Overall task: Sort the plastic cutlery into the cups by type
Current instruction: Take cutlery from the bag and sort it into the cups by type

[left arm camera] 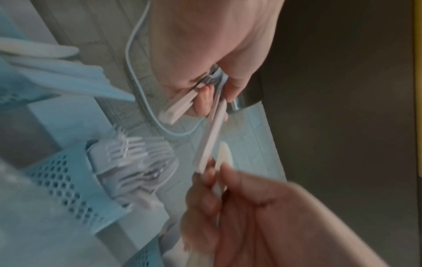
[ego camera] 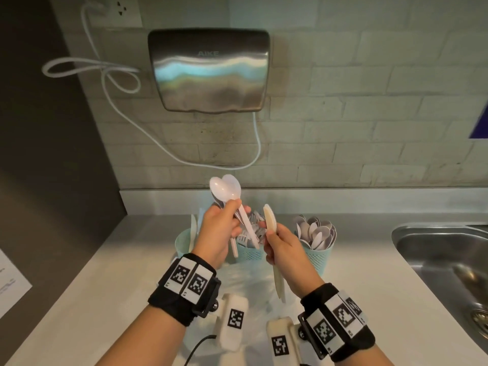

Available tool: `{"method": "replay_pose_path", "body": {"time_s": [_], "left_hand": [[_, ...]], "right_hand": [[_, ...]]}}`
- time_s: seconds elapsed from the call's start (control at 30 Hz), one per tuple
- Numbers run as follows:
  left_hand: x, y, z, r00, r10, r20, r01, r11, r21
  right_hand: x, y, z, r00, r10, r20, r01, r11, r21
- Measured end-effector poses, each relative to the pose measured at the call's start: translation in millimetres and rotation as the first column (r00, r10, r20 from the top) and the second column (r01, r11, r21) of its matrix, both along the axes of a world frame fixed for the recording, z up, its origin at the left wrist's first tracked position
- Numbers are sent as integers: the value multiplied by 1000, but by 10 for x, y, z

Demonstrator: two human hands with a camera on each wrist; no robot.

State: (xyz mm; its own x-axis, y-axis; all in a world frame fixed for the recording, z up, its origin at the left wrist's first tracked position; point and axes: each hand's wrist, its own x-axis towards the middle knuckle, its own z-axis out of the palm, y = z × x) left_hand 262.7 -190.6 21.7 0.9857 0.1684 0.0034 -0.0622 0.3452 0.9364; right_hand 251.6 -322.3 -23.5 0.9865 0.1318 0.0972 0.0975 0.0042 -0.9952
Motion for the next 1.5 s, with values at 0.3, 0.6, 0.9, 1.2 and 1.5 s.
{"method": "replay_pose_path", "body": {"time_s": [0.3,0.6,0.9,1.2,1.5], "left_hand": [[-3,889,134,999,47,-21,-47,999,19],[-214,1529,50,969,242,-42,-229,952,201],[-238,1553,6,985,143,100,-157,975,158],[82,849,92,992,43,115,-52,995,79],[442,-439,199,977,-161,142,160,987,24]], "right_hand": [[217,706,311,983,59,171,-95,973,211],[496,1572,95,963,184,196,-186,983,-10],[411,1560,-32,968,223,114,-133,842,-522],[328,885,262,920,230,317,22,779,-627],[437,-913,335,893,-284,349,434,747,-503]]}}
